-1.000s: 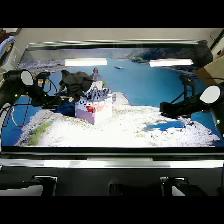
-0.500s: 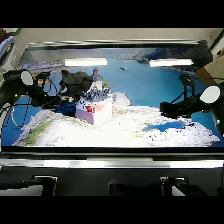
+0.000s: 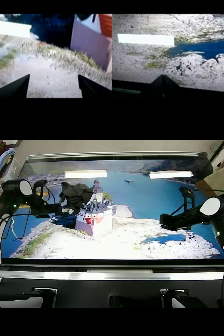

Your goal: Fold the clothes and pants, and hang the long-sleeved shirts on hangers.

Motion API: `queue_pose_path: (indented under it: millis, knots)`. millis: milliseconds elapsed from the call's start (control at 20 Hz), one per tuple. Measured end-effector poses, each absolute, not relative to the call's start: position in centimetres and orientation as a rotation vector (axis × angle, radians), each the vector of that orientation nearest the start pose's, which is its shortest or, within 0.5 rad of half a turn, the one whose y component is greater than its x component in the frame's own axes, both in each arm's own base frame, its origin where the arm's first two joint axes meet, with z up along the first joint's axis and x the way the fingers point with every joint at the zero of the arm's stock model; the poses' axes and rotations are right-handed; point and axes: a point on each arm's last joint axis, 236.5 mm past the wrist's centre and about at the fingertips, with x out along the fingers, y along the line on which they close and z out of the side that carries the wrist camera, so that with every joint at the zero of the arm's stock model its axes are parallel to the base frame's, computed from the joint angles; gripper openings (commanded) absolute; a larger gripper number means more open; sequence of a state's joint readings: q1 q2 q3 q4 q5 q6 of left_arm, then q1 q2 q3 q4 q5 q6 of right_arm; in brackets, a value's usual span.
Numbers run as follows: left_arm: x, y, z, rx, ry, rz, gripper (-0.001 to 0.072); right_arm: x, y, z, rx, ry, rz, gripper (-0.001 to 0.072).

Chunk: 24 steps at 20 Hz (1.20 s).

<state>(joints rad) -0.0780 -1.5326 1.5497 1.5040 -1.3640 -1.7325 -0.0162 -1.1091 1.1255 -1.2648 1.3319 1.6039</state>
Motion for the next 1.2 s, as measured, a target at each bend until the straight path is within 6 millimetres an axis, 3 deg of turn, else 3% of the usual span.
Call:
queue_pose_path:
  millis: [150, 250, 350, 500, 550, 600, 750, 900, 1050, 1200]
  knots:
    - [50.3, -5.4, 5.7, -0.186, 1.166, 0.003, 0.072, 33.2, 6.4, 5.6, 0.296, 1.301, 0.169, 0.0059]
    - [54.2, -5.7, 5.2, -0.199, 1.124, 0.006, 0.072, 33.3, 6.4, 5.6, 0.296, 1.297, 0.169, 0.0157]
    - [56.7, -5.9, 2.2, -0.208, 1.134, 0.015, 0.072, 33.3, 6.4, 5.7, 0.296, 1.294, 0.168, 0.0157]
    - [58.5, -6.1, -3.5, -0.23, 1.17, 0.037, 0.0698, 33.3, 6.4, 5.7, 0.296, 1.294, 0.168, 0.0157]
    - [58.8, -6.4, -4.9, -0.241, 1.18, 0.033, 0.0444, 33.3, 6.4, 5.7, 0.296, 1.293, 0.168, 0.0157]
    - [59.1, -7.1, -6.0, -0.259, 1.184, 0.016, 0.0037, 33.4, 6.3, 5.7, 0.297, 1.291, 0.168, 0.0157]
    - [59.5, -9.4, -6.5, -0.291, 1.176, -0.077, 0.0016, 33.8, 6.3, 5.8, 0.297, 1.276, 0.165, 0.0157]
    - [57.9, -12.2, -3.6, -0.333, 1.2, -0.18, 0.0015, 34.0, 6.2, 5.9, 0.305, 1.264, 0.157, 0.0157]
    - [53.9, -16.8, 0.9, -0.312, 1.262, -0.309, 0.0015, 33.6, 6.3, 6.0, 0.32, 1.274, 0.15, 0.0158]
    - [47.9, -24.1, 4.9, -0.236, 1.331, -0.472, 0.0015, 32.8, 6.4, 7.2, 0.323, 1.262, 0.153, 0.0158]
